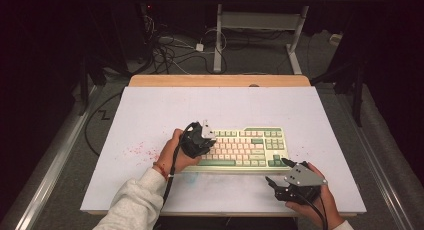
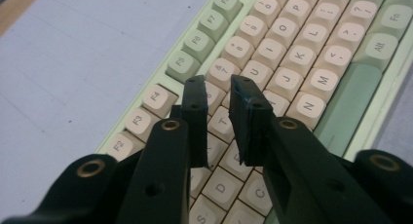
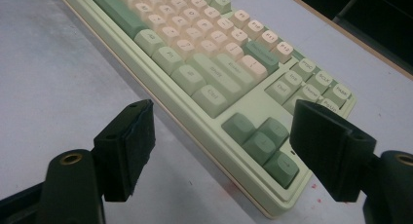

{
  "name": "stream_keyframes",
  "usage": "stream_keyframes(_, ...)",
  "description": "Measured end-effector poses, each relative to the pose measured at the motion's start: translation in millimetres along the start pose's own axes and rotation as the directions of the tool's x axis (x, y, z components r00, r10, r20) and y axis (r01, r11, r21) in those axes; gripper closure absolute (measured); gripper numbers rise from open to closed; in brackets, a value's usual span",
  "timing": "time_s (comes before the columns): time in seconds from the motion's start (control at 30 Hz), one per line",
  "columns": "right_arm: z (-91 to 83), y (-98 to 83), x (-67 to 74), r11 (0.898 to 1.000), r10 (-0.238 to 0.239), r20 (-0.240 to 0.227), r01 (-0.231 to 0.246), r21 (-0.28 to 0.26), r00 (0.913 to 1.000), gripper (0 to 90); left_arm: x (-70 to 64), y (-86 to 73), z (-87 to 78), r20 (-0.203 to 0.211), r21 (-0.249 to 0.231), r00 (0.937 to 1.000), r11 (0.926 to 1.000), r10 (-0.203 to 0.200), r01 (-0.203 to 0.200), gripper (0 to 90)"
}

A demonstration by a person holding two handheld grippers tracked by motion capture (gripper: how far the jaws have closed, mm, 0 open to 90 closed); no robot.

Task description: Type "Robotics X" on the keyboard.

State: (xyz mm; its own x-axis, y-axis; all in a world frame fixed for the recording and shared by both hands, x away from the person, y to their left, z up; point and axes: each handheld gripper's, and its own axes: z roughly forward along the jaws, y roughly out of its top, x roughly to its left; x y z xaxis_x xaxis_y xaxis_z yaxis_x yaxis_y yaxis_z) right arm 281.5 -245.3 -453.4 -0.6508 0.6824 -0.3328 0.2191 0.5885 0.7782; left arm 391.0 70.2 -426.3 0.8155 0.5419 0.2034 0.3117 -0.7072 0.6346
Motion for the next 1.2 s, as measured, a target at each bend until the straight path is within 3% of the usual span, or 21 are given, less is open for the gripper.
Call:
stream_keyframes(0.17, -0.6, 0.3, -0.2, 1.000, 0.001, 0.001, -0.001, -0.003, 1.0000, 25.1, -3.2, -2.2, -5.4, -0.020, -0.017, 0.9994, 0.9995, 0.026, -0.027, 59.0)
stream_keyframes(0.5, -0.8, 0.0, -1.2, 1.000, 0.001, 0.002, -0.001, -0.002, 1.0000, 25.1, -8.7, -9.1, -18.2, -0.076, -0.117, 0.9970, 0.9929, 0.011, -0.020, 26.9)
stream_keyframes(0.73, -0.8, 0.1, -1.1, 1.000, 0.000, 0.004, 0.001, -0.001, 1.0000, 25.0, -10.5, -15.3, -27.2, -0.097, -0.169, 0.9952, 0.9853, 0.009, -0.025, 21.2)
stream_keyframes(1.0, -1.4, 0.0, -1.9, 1.000, 0.002, 0.006, -0.002, -0.002, 1.0000, 25.1, -13.5, -25.5, -34.6, -0.129, -0.185, 0.9912, 0.9813, 0.031, -0.055, 20.0)
stream_keyframes(1.2, -1.6, -0.3, -2.3, 1.000, 0.005, 0.007, -0.005, -0.003, 1.0000, 25.1, -17.9, -37.5, -41.0, -0.171, -0.170, 0.9828, 0.9803, 0.071, -0.100, 18.6)
